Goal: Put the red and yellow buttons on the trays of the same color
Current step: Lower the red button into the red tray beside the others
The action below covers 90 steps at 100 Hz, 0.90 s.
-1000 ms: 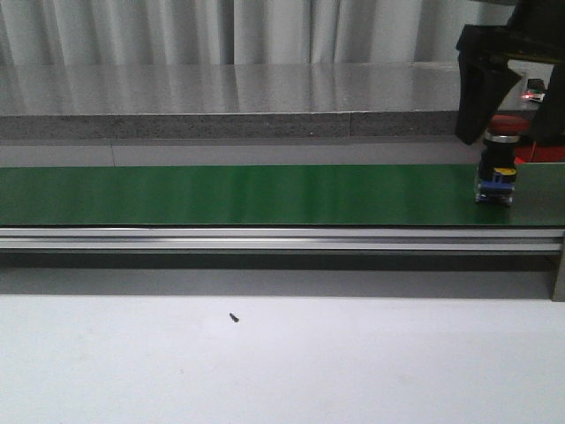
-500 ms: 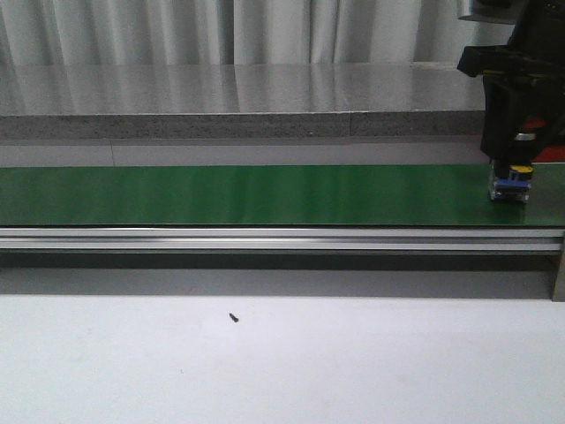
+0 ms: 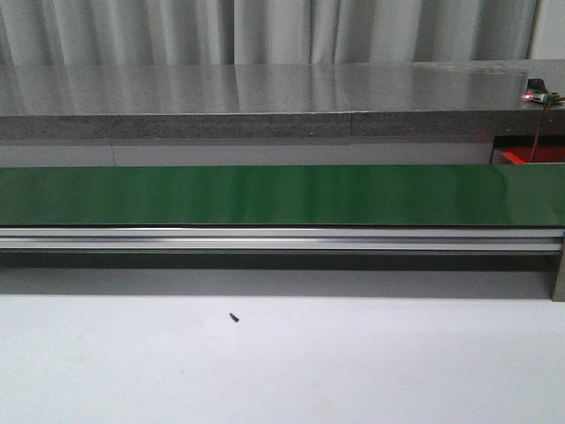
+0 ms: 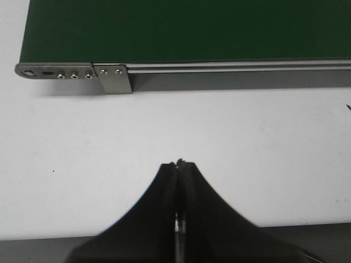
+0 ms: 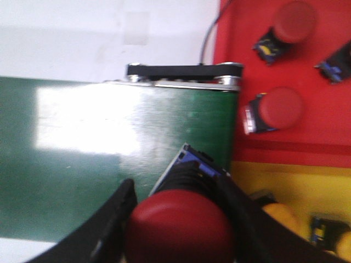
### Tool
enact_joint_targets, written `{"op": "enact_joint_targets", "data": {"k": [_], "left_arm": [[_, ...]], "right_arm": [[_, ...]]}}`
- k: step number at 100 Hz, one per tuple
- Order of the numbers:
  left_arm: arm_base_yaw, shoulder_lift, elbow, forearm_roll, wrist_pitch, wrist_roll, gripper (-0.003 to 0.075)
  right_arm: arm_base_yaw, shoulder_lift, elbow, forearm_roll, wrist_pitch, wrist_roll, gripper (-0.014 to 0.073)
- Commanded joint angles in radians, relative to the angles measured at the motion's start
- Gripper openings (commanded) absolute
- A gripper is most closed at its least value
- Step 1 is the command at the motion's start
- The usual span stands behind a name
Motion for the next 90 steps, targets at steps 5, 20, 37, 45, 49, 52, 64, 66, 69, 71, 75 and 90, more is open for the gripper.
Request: {"op": "enact_joint_targets", "data": {"k": [5,20,37,45,49,52,64,66,69,71,75,90], "left_arm": [[-0.006,-0.004,-0.026,-0.016,-0.048,-0.003,-0.0019],[-0.006,-0.004,-0.026,-0.016,-0.048,-0.003,-0.002],[-0.006,-0.004,-0.026,-0.016,-0.048,-0.003,-0.002],[-0.006,-0.004,-0.026,-0.016,-0.048,-0.003,-0.0019],[-0.006,-0.004,-0.026,-0.016,-0.048,-0.003,-0.002],[-0.006,-0.004,-0.026,-0.016,-0.048,-0.003,-0.002],[-0.006,-0.004,-0.026,-0.016,-0.048,-0.003,-0.002],[-0.006,-0.004,-0.026,-0.016,-0.048,-0.003,-0.002],[-0.006,-0.004,-0.026,-0.016,-0.048,-0.003,-0.002],[-0.006,-0.004,-0.026,-0.016,-0.048,-0.003,-0.002],[-0.006,-0.004,-0.026,-0.016,-0.048,-0.003,-0.002],[-0.006,-0.004,-0.026,-0.016,-0.048,-0.003,-0.002]], "right_arm": [[-0.103,-0.047,-0.028,-0.009,-0.064,0.007,0.0195],[-0.207,-0.036,-0.028,-0.009,-0.129,0.007,0.0195],[-0.279,0.028,-0.028,0.041,-0.187,0.007,0.0195],[-0.286,0.072,-0.03,0.045,-0.231,0.007,0.0195],[-0.286,0.096,-0.03,0.048,-0.26,0.007,0.0195],[-0.286,0.111,-0.031,0.051,-0.276,0.007,0.0195],[-0.281,0.188,-0.054,0.064,-0.312,0.007,0.0195],[-0.28,0.198,-0.062,0.064,-0.315,0.007,0.0195],[-0.277,0.218,-0.072,0.069,-0.319,0.007,0.0195],[-0.274,0.229,-0.08,0.072,-0.32,0.007,0.0195],[-0.271,0.247,-0.096,0.078,-0.326,0.007,0.0195],[-0.261,0.309,-0.144,0.086,-0.312,0.007,0.0195]]}}
